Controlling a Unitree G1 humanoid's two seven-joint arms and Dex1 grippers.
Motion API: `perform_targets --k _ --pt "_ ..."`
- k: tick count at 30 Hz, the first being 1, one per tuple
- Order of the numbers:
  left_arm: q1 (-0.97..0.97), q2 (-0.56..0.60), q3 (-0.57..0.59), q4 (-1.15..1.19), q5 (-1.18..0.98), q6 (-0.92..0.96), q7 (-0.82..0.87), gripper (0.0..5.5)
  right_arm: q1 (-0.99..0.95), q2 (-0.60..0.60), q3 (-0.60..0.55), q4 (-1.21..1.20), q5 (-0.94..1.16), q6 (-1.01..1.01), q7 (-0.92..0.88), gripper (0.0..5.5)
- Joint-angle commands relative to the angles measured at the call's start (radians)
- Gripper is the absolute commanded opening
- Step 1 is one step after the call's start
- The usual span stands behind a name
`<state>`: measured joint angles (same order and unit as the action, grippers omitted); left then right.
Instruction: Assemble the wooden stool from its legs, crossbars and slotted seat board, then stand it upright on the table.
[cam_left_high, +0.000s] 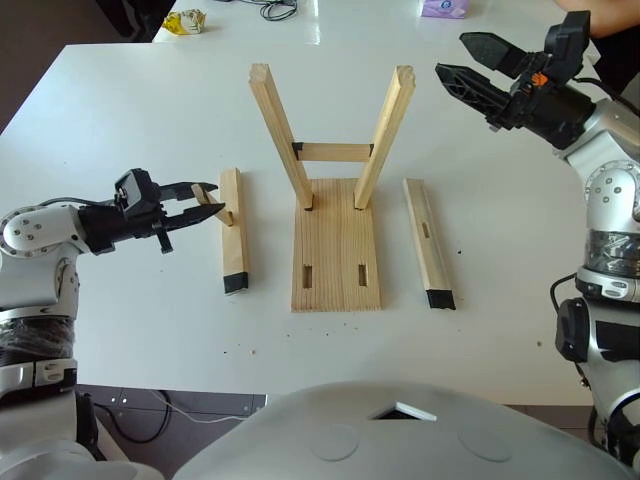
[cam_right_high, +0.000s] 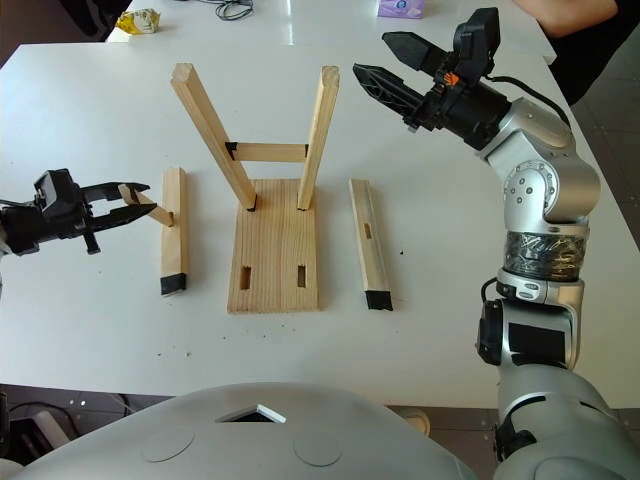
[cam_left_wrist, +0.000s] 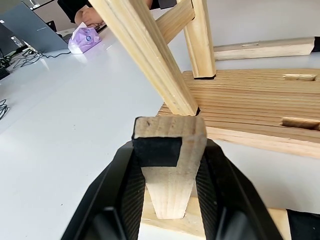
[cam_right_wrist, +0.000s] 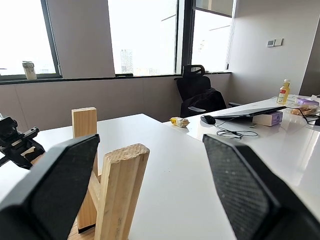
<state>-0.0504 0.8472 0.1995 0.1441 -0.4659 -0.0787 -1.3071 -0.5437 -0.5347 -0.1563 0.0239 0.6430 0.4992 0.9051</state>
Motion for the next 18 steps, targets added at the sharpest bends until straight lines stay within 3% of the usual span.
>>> perform_targets --k 1,18 --pt "0.076 0.004 0.026 -0.122 -0.056 0.075 0.002 1.32 0.024 0.001 -0.01 -0.029 0.001 0.003 -0.013 3.81" --pt "0.11 -0.01 0.05 -0.106 -0.05 0.105 0.018 1.32 0.05 0.002 -0.011 -0.064 0.01 0.033 -0.024 3.81"
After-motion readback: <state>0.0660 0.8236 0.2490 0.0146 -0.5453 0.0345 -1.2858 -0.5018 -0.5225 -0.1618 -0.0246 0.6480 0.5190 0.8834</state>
